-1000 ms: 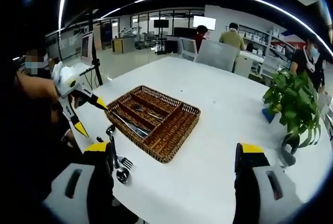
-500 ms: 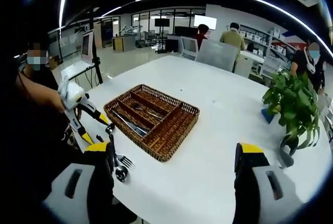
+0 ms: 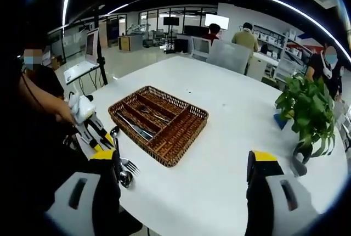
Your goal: Arrange the knives, forks, and spoons in their matching storage slots by inserting each utensil handle-first until every utensil is classified and aligned in the correct compartment
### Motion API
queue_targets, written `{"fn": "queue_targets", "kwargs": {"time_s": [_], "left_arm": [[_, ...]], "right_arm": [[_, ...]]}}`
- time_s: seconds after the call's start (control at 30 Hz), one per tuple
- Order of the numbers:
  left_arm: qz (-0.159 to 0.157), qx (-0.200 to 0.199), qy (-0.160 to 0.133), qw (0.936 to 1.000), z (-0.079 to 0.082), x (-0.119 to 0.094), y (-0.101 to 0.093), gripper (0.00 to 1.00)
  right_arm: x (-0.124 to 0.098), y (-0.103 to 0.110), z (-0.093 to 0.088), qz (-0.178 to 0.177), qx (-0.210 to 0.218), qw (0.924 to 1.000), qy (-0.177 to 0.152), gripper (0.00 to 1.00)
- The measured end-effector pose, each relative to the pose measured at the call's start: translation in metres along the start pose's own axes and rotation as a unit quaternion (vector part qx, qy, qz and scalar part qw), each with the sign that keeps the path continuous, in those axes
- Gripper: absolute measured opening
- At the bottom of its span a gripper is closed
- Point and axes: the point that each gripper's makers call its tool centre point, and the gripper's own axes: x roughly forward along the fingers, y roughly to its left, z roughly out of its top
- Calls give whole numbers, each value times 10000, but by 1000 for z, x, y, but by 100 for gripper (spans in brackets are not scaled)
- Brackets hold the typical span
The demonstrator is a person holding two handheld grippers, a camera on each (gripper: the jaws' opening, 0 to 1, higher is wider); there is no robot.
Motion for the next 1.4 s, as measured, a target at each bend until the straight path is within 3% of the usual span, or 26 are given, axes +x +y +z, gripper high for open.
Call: {"fn": "queue_targets", "kwargs": {"time_s": [0.3,0.57,0.63,0.7,0.77,0.93,1.1,1.4], "left_arm": [[5,123,69,9999,-1,10,3,12],[-48,505,130,9986,1,19,2,9],[85,840,156,9963,1,20,5,5],[209,1596,217,9867,2,20,5,3],[220,1901,288,9811,1,20,3,3],[264,1776,245,9834,0,19,3,2],[104,1853,279,9822,0,13,-3,1],[-58,1744,149,9845,18,2,-6,0]], "right_arm": [[0,-2,-2,-41,5,10000,34,97],[1,-4,-5,-63,12,9999,90,96],[1,-3,-3,-54,16,10000,73,96],[3,-2,-3,-51,5,10000,70,95],[4,0,-3,-36,3,10000,75,95],[5,2,-3,-13,-3,10000,69,95],[4,2,-3,-22,-1,10000,49,95],[6,8,-1,6,-8,10000,10,94]]}}
